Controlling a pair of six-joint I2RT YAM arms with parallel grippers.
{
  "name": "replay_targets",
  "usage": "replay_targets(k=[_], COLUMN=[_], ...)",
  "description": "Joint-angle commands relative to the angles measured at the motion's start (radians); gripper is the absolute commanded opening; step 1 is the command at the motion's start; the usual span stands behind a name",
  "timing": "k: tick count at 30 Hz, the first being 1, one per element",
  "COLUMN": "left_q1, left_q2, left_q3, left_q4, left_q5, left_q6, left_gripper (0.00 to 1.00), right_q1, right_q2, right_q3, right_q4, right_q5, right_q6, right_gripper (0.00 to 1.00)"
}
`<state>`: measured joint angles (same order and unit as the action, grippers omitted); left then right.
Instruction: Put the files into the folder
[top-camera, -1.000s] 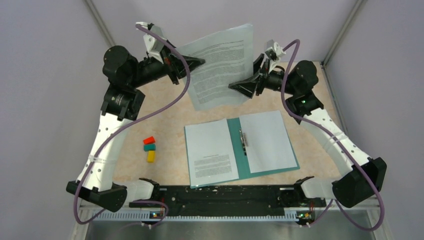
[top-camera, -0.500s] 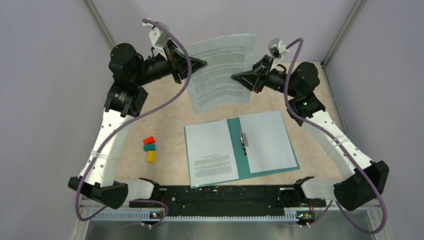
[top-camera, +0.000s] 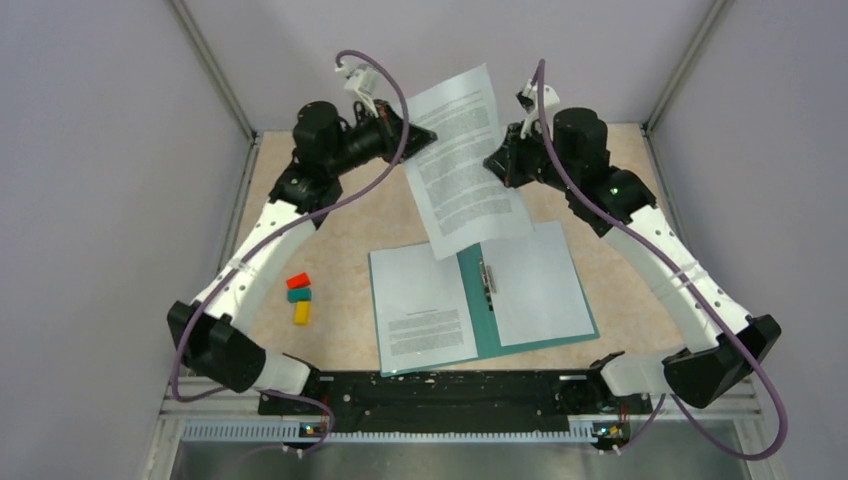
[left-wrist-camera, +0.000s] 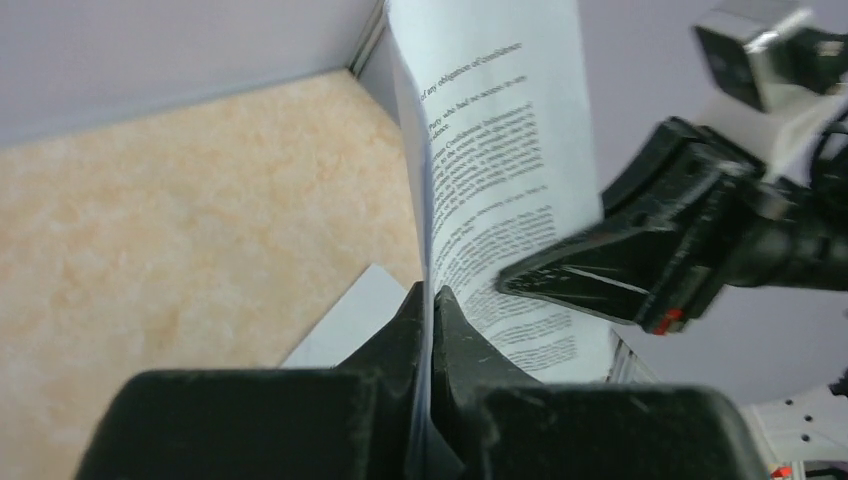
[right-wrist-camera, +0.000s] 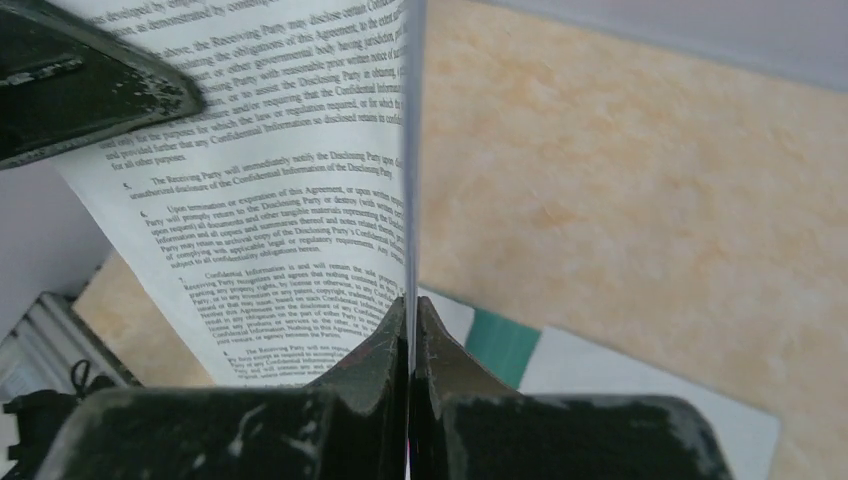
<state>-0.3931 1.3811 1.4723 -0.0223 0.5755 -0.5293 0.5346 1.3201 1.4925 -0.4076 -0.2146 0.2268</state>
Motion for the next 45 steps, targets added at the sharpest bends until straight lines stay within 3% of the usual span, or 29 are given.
replay_targets(k=[1, 4, 11, 26, 31, 37, 45], left_q1=[-0.083, -0.139, -0.219, -0.344, -0.357, -0.365, -0.363], left_q2=[0.106, 0.195, 0.439, 0.651, 0.677, 0.69, 0.623], left_q3=[-0.086, -0.107, -0.056, -0.026, -0.058, -0.065, -0.087], left_q4=[0.087, 0.127, 0.186, 0.284, 0.32, 0.311, 0.24], left_q5=[-0.104, -0.131, -0.139, -0.258, -0.306, -0.368, -0.515], left_q6=[-0.108, -0.136, -0.185, -0.204, -0.198, -0.179, -0.126], left_gripper=[0.0, 0.0, 0.0, 0.0, 0.1, 0.15, 0.42], right_q1=[0.007, -0.011, -0.191, -0.264, -0.283, -0.284, -0.283], right_q2=[-0.015, -0.053, -0.144, -0.033, 0.014, 0.052, 0.064], right_q3=[-0.024, -0.146, -0.435, -0.533, -0.574, -0.568, -0.56], right_q4=[-0.296, -0.327, -0.295, -0.266, -0.213, -0.201, -0.191], right_q5=[0.261, 0.345, 0.328, 0.446, 0.47, 0.5, 0.441], right_q6=[-0.022, 0.01, 0.064, 0.024, -0.011, -0.039, -0.081], right_gripper=[0.0, 0.0, 0.0, 0.0, 0.0, 0.0, 0.0])
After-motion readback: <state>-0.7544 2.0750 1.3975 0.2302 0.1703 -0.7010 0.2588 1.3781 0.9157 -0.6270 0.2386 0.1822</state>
